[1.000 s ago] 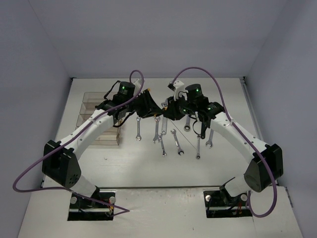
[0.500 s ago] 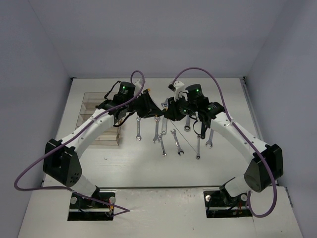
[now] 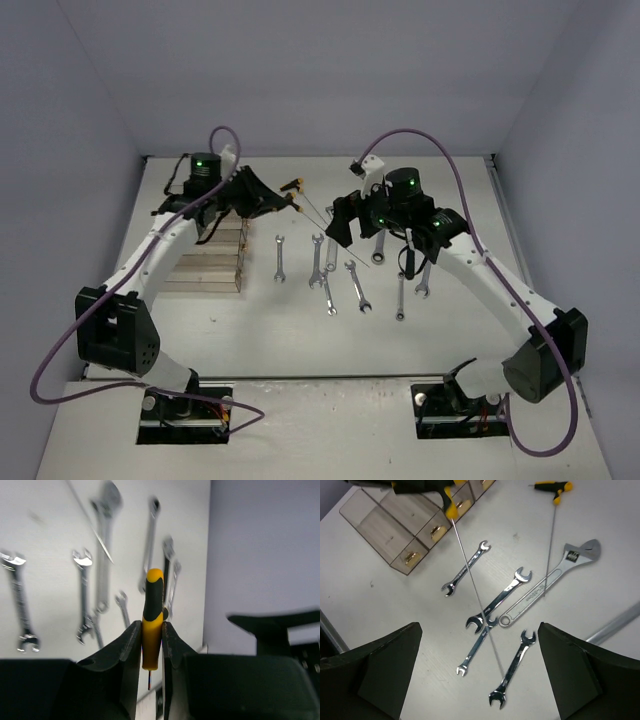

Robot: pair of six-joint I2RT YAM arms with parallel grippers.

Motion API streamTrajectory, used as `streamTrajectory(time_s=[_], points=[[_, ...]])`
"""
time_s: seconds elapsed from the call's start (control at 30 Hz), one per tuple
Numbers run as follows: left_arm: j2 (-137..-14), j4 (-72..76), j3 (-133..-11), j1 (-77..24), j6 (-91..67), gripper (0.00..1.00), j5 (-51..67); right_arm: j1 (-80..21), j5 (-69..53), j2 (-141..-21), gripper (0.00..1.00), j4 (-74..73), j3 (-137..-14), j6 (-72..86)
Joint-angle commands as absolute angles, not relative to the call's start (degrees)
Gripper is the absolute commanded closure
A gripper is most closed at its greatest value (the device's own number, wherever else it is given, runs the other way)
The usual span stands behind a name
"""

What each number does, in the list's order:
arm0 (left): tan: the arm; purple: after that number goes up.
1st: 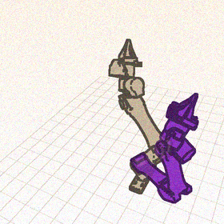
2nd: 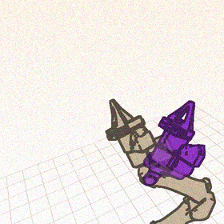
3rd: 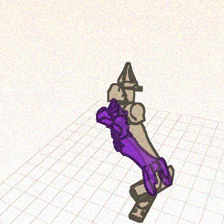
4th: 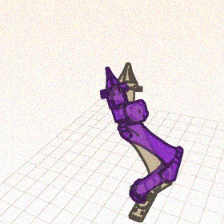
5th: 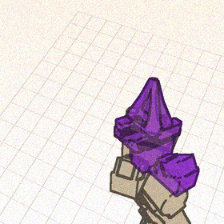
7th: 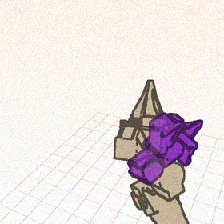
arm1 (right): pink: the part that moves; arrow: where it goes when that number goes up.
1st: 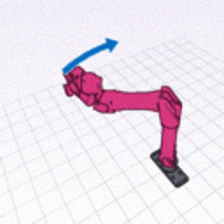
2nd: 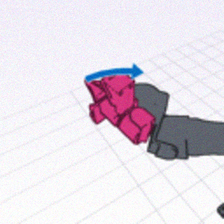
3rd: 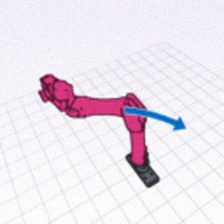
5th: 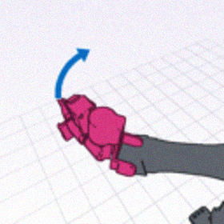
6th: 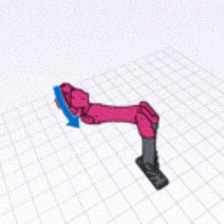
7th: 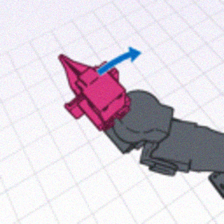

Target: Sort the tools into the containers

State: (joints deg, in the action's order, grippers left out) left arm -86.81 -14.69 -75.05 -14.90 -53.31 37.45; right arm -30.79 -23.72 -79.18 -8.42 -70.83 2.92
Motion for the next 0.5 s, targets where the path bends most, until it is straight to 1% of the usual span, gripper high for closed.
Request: streamTrajectory(time_s=[0.0, 0.13, 0.23, 0.47], points=[[-82.88, -11.99, -75.85, -3.48, -50.93, 1.00, 36.92, -30.54, -15.61, -70.93, 0.00, -6.72, -74.26, 2.15], [-86.74, -11.17, -77.00, 6.21, -51.66, 1.00, 37.21, -30.57, -10.13, -65.51, 0.00, -6.78, -73.31, 0.74], [-91.41, -10.81, -79.76, 10.49, -53.02, 1.00, 37.81, -30.50, -7.27, -63.27, 0.00, -6.86, -71.60, 0.13], [-105.73, -10.86, -87.85, 15.75, -55.56, 1.00, 40.53, -30.50, -5.43, -62.45, 0.00, -7.38, -68.00, -0.10]])
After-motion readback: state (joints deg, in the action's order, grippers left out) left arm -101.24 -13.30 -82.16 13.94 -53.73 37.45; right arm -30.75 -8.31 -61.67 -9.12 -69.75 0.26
